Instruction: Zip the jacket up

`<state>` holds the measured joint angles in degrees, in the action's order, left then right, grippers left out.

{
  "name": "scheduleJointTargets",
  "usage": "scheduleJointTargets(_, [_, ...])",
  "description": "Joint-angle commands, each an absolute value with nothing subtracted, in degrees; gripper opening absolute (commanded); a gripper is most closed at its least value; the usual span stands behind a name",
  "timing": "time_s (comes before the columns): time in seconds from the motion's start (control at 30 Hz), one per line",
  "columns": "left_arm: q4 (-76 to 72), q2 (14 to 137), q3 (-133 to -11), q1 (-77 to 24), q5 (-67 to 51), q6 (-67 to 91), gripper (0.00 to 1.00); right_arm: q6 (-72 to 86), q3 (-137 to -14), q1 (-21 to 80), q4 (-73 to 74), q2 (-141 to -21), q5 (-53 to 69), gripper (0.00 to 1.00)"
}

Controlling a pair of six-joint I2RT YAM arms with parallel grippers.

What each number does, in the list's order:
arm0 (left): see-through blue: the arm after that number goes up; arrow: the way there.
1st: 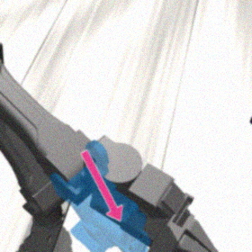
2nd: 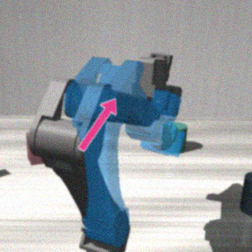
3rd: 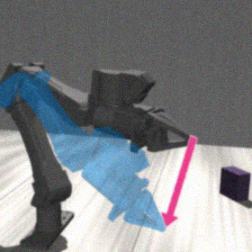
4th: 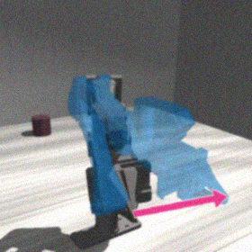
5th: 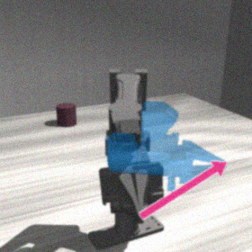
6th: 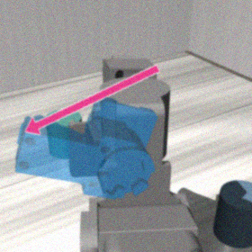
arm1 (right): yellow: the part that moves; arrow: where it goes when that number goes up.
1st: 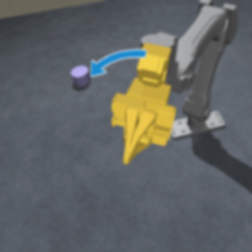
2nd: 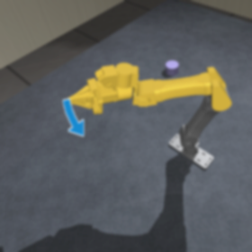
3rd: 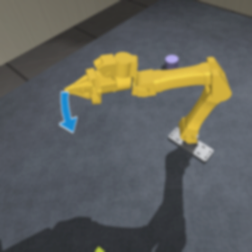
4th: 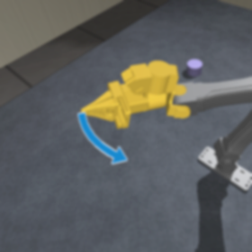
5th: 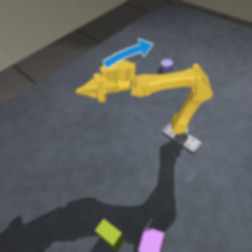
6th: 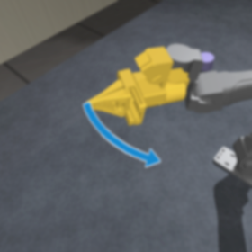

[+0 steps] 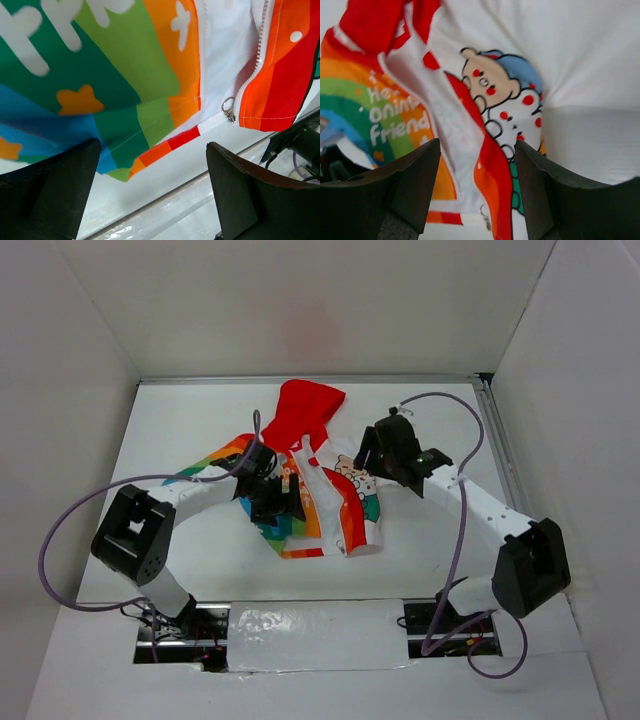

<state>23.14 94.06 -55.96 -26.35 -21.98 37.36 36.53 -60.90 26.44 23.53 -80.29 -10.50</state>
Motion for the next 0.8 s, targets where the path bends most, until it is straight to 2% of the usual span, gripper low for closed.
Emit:
scheduleJointTargets(0.0, [30.7, 90.0, -59.5, -28.7, -14.4, 41.1, 0.99, 35.4, -57.0, 28.7, 21.1, -78.1, -9.3, 0.68])
scheduleJointTargets(0.1, [35.4, 86.9, -58.5, -29.0, -10.2, 44.1, 0.99, 36.1, -55.8, 30.7, 20.7, -77.5, -10.1, 0.68])
scheduleJointTargets(0.23, [33.8, 82.4, -55.1, -28.9, -10.1, 44.8, 0.99, 36.6, -56.2, 32.5, 20.6, -78.4, -10.5, 0.68])
scheduleJointTargets(0.4, [33.9, 86.1, -55.4, -28.5, -9.0, 45.6, 0.99, 37.0, -56.3, 35.0, 20.1, -79.4, -10.3, 0.68])
scheduleJointTargets(0.5, [30.9, 90.9, -56.1, -28.4, -12.5, 44.0, 0.90, 37.5, -56.2, 36.2, 19.7, -80.8, -9.4, 0.68])
scheduleJointTargets(0.57, [30.4, 93.0, -57.5, -28.5, -13.1, 43.9, 0.77, 38.2, -55.9, 36.8, 19.6, -80.9, -9.8, 0.68])
scheduleJointTargets(0.6, [30.4, 93.8, -58.1, -28.5, -13.1, 43.7, 0.68, 38.7, -55.7, 37.3, 18.8, -81.1, -9.7, 0.68])
scheduleJointTargets(0.63, [30.3, 95.0, -59.0, -28.6, -13.5, 43.4, 0.43, 38.9, -54.8, 37.4, 18.2, -81.3, -9.3, 0.68])
scheduleJointTargets(0.67, [30.4, 95.4, -59.4, -28.5, -13.7, 43.4, 0.30, 39.3, -54.4, 37.7, 16.8, -81.6, -7.8, 0.68])
scheduleJointTargets(0.7, [31.8, 94.9, -60.5, -28.5, -13.6, 43.9, 0.05, 39.5, -53.8, 38.4, 15.4, -83.2, -5.6, 0.68])
scheduleJointTargets(0.73, [31.8, 94.9, -60.6, -28.5, -13.6, 43.9, 0.00, 39.6, -53.5, 38.4, 15.4, -83.2, -5.0, 0.68])
scheduleJointTargets(0.77, [32.5, 94.2, -60.8, -28.7, -13.6, 43.9, 0.00, 39.8, -53.4, 38.7, 14.6, -84.0, -4.4, 0.68])
